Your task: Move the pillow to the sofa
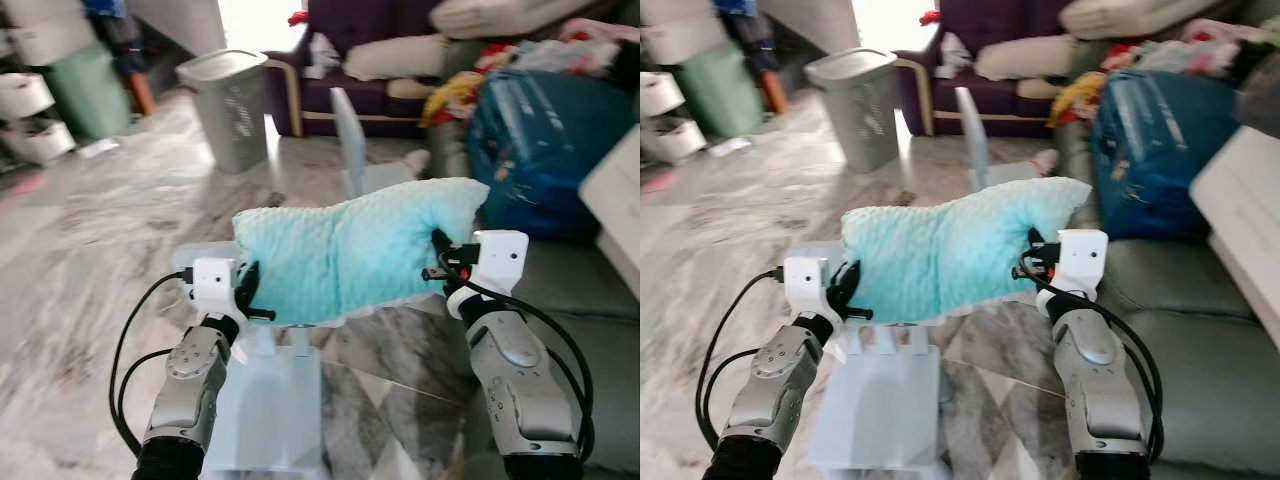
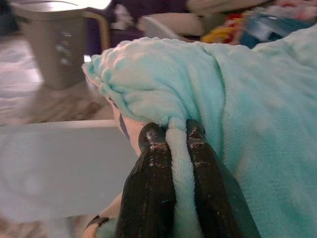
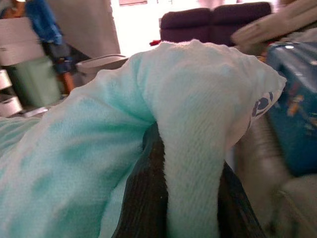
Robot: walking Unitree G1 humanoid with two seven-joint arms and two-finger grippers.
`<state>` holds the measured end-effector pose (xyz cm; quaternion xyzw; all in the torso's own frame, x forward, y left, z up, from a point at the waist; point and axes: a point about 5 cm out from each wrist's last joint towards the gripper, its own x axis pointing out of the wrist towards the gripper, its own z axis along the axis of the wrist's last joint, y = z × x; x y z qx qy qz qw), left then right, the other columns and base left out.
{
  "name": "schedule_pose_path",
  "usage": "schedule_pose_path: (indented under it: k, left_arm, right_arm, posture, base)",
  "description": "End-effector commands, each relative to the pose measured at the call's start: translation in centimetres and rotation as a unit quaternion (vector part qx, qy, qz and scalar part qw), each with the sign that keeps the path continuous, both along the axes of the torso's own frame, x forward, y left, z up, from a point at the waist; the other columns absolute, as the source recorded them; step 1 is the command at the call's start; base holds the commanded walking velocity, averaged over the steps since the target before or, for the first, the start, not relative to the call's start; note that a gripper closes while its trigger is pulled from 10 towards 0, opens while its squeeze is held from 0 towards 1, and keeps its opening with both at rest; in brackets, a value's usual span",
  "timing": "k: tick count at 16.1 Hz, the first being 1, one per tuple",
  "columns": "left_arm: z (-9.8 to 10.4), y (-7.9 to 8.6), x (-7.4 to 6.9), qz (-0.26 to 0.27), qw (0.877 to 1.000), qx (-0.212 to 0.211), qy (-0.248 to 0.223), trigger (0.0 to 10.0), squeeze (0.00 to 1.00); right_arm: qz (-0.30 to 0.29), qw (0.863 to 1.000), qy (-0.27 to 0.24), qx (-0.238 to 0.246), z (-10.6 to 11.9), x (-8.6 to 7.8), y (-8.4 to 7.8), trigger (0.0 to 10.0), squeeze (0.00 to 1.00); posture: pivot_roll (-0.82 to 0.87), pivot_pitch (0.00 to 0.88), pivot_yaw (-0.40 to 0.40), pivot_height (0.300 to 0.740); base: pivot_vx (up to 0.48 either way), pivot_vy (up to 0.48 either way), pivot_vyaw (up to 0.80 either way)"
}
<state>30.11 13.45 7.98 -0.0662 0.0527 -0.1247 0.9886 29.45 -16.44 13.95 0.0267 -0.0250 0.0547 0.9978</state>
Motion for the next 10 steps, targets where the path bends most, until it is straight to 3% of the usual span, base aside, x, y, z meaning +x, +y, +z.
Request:
schedule_pose_path:
  k: [1,10]
  left_arm:
    - [0.55,-0.11,0.08,-0.006,1.0,-0.001,-0.009,10.0,0.0]
    - [0.4,-0.53,-0.06,-0.009,1.0,-0.017,0.001,10.0,0.0]
  right_arm:
    - [0.006,1.0,-0.016,0.002,0.86,-0.12,0.22,10.0,0.0]
    - [0.011,1.0,-0.01,-0.003,0.93,-0.26,0.1,10.0,0.0]
  posture:
    - [-0.16,0.0,0.057,0.74]
    - [-0.18,0.0,0.049,0.74]
  base:
    - [0.0,0.0,-0.8]
    - [0.0,0.0,-0.8]
